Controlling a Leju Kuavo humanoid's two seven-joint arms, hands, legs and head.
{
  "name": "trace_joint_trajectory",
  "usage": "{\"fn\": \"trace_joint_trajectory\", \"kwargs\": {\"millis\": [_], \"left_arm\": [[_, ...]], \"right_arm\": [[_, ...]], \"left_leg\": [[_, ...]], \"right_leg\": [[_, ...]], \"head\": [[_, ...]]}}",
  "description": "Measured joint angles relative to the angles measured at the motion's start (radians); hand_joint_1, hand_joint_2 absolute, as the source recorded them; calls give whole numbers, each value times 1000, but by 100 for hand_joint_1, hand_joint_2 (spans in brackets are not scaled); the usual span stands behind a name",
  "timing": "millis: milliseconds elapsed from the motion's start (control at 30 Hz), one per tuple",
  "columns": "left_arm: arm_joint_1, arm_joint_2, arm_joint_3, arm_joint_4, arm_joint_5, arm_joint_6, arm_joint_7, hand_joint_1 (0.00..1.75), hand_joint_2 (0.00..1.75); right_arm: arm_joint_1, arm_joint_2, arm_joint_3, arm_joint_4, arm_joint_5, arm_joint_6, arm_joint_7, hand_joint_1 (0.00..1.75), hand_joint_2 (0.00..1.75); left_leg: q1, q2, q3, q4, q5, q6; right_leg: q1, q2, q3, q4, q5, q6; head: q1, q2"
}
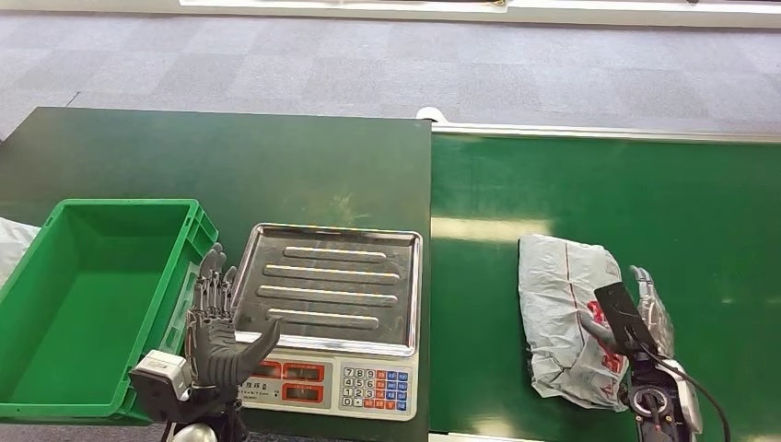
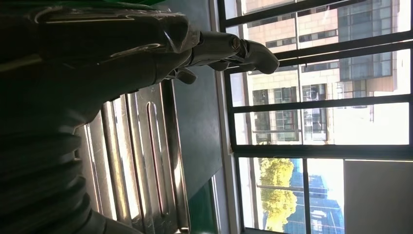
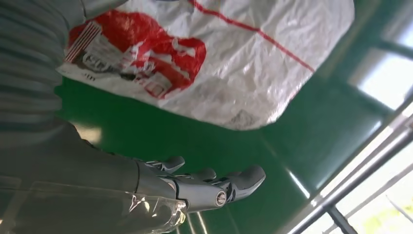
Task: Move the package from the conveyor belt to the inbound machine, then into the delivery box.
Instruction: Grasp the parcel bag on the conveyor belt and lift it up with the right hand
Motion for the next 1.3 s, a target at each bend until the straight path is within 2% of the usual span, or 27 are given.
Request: {"fn": "trace_joint_trajectory", "kwargs": {"millis": [133,167,267,300,433,567,867,1067,1300], "left_arm": [[-9,0,1,4,-1,1,2,0,175],[-10,0,2,5,-1,1,3,0,175],[-18,0,3,11,-7,-3,11,0,175],[-21,0,3,14,-10,-5,14,0,175],[-28,-2,3,20,-18,-7,20,0,175],[-25,-3,9,20,-23,-5,24,0,175],[9,-10,38,-11,-40,4,37,0,175],[25,-12,47,-43,-55,3,38,0,175],[30,-13,47,-66,-79,9,25,0,175]], "right_arm": [[-78,-6,57,153,28,64,3,0,175],[-95,-7,72,188,34,80,5,34,175],[-143,-11,110,286,46,137,20,164,175],[-159,-13,121,317,47,155,23,173,175],[-216,-24,153,404,40,202,18,175,175],[-255,-30,170,448,31,208,30,175,175],[-267,-8,174,455,-19,130,57,175,175],[-229,33,174,347,-46,54,20,175,175],[-178,77,183,102,-86,-47,-14,175,175]], "left_leg": [[0,-1,0,0,0,0],[0,-1,0,0,0,0],[0,-1,0,0,0,0],[0,0,0,0,0,0],[0,4,3,0,0,0],[0,6,5,0,0,0],[0,5,5,0,0,0],[0,4,2,0,0,0],[0,4,1,0,0,0]], "right_leg": [[0,0,0,0,0,0],[0,0,0,0,0,0],[0,0,0,0,0,0],[0,0,0,0,0,0],[0,4,1,0,0,0],[0,5,3,0,1,0],[0,4,4,0,1,0],[0,4,1,0,1,0],[0,4,0,0,1,0]], "head": [[0,0],[0,0],[0,0],[0,0],[0,0],[0,0],[0,0],[0,0],[0,0]]}}
